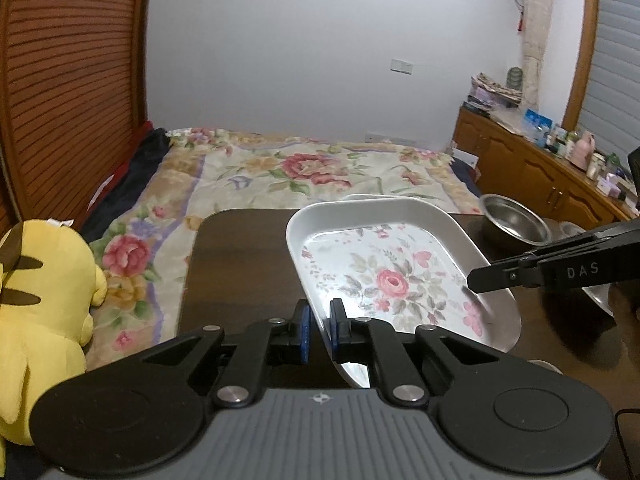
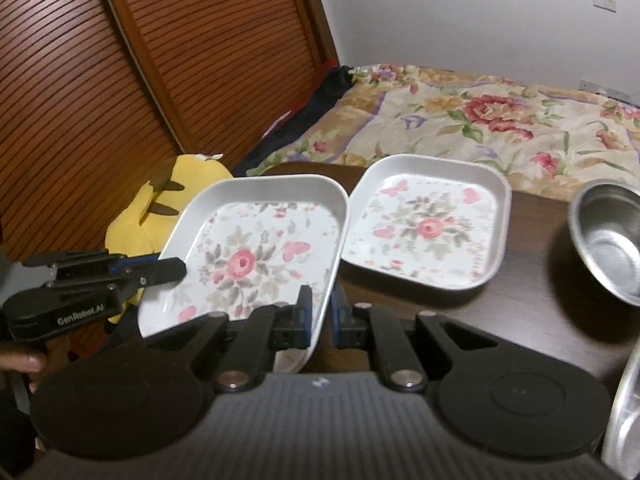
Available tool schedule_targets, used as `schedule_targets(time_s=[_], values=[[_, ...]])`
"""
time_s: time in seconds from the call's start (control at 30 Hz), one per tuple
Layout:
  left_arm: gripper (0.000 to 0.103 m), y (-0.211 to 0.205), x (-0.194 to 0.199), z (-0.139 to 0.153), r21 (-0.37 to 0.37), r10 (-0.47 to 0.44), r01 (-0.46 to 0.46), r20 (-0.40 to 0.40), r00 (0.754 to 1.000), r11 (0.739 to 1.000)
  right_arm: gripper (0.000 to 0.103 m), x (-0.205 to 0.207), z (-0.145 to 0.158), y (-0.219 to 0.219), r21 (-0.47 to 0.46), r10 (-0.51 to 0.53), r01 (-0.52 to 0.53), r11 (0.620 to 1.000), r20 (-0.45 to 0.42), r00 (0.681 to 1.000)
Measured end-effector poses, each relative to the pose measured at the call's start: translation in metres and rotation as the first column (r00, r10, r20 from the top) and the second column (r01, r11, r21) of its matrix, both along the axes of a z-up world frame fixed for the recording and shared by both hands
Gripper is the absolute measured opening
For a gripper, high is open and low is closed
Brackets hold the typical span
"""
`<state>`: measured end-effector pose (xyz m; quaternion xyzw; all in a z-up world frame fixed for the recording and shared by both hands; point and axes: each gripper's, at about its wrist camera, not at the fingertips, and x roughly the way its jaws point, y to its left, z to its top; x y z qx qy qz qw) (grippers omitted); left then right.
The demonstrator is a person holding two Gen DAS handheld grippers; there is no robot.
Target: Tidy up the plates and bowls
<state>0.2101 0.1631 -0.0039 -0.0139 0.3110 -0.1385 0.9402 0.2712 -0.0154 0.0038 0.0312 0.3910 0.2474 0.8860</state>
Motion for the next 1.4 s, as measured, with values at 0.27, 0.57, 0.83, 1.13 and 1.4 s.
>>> schedule_targets(time_s=[0.27,0.57,0.83,1.13,1.4], values=[[0.012,-0.028,-0.021,0.003,0.019,-0.055,0.055,0.0,0.998,0.998,0.011,-0.025,0.003,-0.03,-0.018,-0.021,0.022,1.0,0.009,1.0],[0.012,-0.044,-0.049,0.002,0.019,-0.084,0.084,-0.005,0.996,0.996,0.011,-0.054,0.005,-0.054,-0.016,-0.033,0.034,0.999,0.028,0.999],[0.012,-0.053,-0.07,-0.005,0.019,-0.095,0.096,-0.029,0.995,0.995,0.011,-0.076,0.001,-0.066,-0.003,-0.031,0.031,1.0,0.032,0.999],[0.012,-0.054,-0.089,-0.008,0.007,-0.099,0.099,-0.034,0.995,0.995,0.011,-0.098,-0.007,-0.07,0.01,-0.025,0.025,1.0,0.026,0.999],[0.012,-0.056,-0.104,-0.018,-0.011,-0.111,0.11,-0.056,0.992,0.994,0.011,-0.121,-0.014,-0.077,0.023,-0.029,0.029,0.999,0.03,0.999]])
